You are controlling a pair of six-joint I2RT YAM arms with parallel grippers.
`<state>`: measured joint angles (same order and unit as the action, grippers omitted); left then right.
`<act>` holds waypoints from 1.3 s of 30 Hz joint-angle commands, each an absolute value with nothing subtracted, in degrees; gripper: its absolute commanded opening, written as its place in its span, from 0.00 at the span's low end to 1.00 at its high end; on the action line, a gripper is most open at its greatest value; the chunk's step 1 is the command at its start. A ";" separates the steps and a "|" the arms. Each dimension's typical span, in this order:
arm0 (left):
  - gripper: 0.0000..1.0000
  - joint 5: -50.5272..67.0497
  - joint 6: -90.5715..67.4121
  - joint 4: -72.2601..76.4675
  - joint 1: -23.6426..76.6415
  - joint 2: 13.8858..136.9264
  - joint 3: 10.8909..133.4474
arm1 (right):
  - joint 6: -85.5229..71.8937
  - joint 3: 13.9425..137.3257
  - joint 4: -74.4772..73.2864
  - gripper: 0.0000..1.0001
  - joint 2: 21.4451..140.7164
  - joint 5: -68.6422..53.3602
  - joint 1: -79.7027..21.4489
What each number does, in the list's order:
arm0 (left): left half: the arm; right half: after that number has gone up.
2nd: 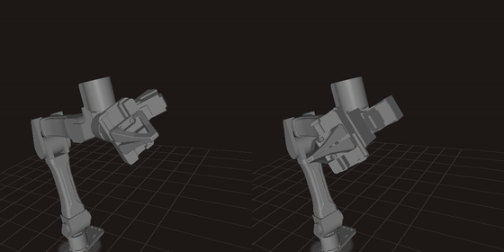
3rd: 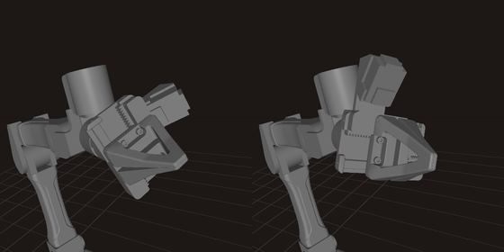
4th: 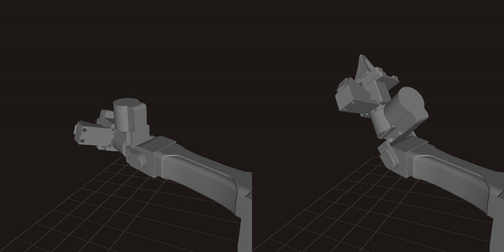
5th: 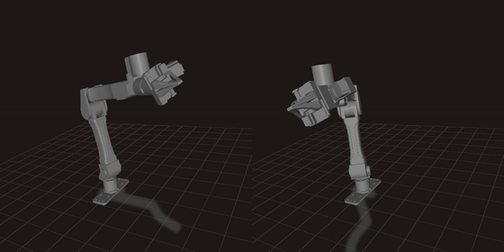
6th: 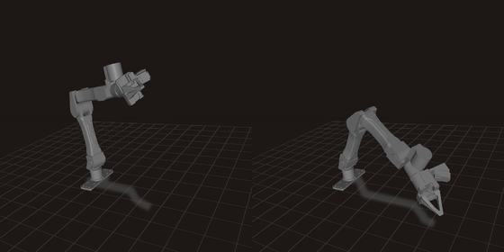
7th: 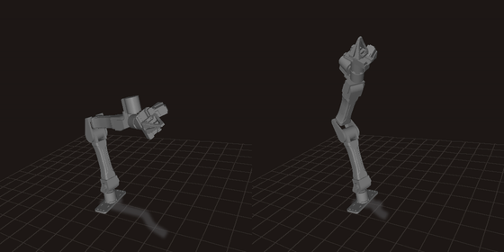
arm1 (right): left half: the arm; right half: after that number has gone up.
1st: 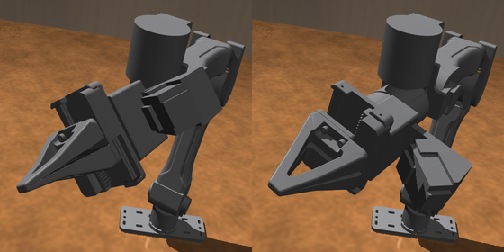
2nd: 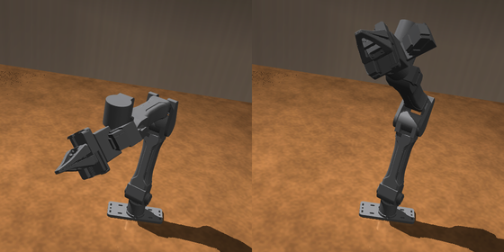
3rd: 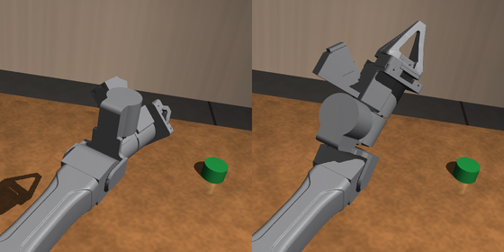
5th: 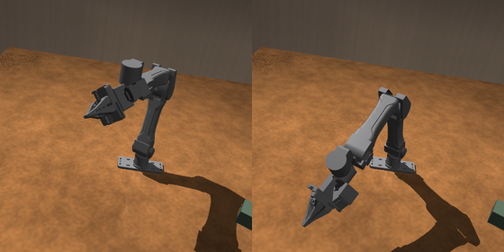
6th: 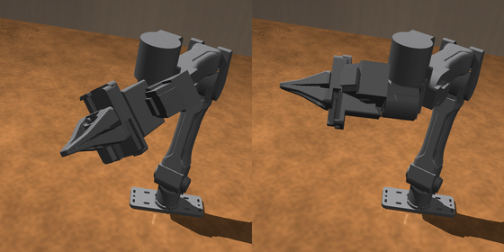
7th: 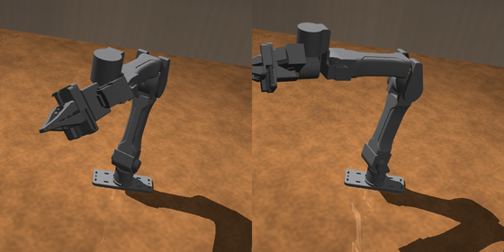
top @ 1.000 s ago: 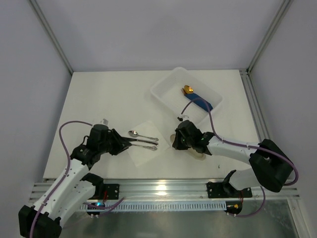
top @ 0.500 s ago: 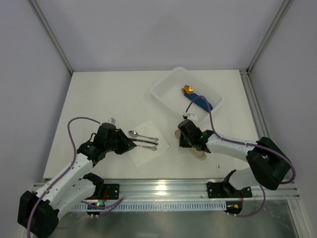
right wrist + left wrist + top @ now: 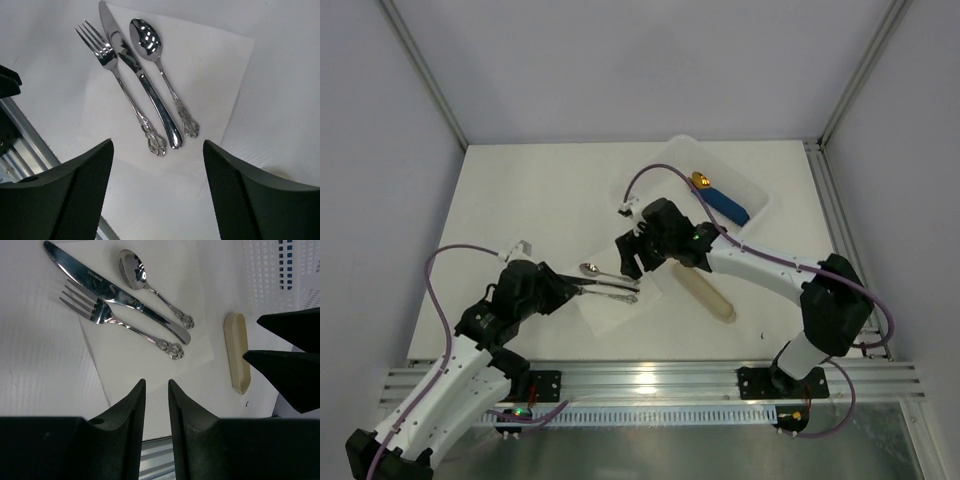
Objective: Place the utensils on the paper napkin and roll it up
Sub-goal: Adjust the utensils on the napkin.
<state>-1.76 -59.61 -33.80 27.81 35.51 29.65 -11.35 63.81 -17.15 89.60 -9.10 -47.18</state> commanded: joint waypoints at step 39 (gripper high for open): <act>0.00 1.32 -66.18 -18.63 29.18 49.39 16.79 | 10.28 93.25 -42.01 0.70 115.92 1.41 -58.18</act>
